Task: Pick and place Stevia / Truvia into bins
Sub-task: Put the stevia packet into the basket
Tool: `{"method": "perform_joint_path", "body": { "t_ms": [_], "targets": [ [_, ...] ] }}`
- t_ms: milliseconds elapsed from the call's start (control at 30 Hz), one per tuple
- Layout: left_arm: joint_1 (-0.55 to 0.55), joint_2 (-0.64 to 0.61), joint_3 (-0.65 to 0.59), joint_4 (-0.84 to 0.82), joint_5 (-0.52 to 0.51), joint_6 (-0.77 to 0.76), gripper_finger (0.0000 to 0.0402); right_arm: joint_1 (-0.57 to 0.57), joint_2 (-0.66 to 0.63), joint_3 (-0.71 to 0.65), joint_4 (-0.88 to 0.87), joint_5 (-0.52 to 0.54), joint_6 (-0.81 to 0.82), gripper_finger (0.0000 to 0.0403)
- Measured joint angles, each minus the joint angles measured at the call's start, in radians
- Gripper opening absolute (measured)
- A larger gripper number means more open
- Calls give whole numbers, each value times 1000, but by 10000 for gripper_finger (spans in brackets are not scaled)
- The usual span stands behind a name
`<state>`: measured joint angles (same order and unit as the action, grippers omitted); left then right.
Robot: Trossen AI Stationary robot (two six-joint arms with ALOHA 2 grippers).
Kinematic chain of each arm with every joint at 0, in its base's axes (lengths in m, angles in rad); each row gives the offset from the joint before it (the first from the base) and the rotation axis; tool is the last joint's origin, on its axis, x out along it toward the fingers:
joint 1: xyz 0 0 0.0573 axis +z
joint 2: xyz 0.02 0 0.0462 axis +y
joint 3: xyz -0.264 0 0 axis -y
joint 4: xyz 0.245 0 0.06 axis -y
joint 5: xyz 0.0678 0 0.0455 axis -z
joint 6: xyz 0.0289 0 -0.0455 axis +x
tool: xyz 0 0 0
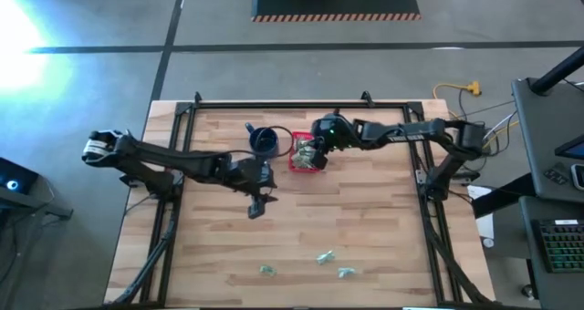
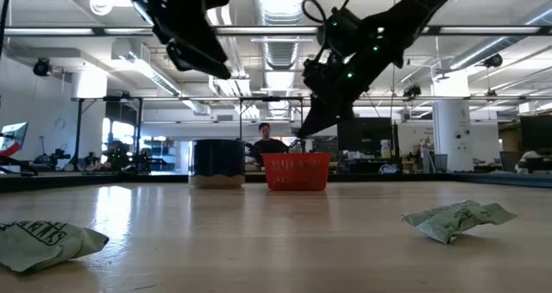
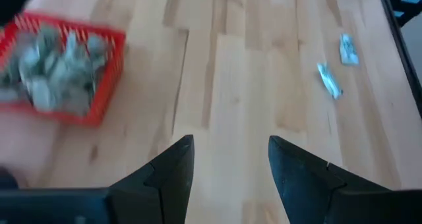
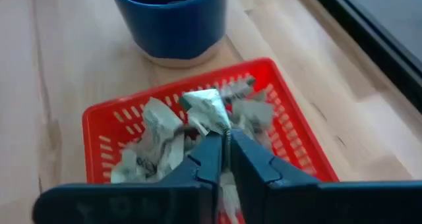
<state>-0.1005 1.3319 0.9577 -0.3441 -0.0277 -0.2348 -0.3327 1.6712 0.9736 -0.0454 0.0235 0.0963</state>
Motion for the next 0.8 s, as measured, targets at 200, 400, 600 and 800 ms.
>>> {"method": "perform_joint_path", "body": {
  "t_ms": [200, 400, 600, 800],
  "targets": [
    [-50, -34, -1, -121, -3, -112, 178, -36, 73, 103, -130, -32, -49, 82],
    [-148, -58, -13, -172, 26, -188, 178, -56, 69, 162, -249, -102, -147, 144],
    [-302, -14, -18, -130, 29, -231, 178, -57, 14, 183, -377, -399, -293, 166],
    [-426, 77, -24, 22, 30, -227, 178, -50, -58, 159, -552, -517, -358, 159]
  ]
}}
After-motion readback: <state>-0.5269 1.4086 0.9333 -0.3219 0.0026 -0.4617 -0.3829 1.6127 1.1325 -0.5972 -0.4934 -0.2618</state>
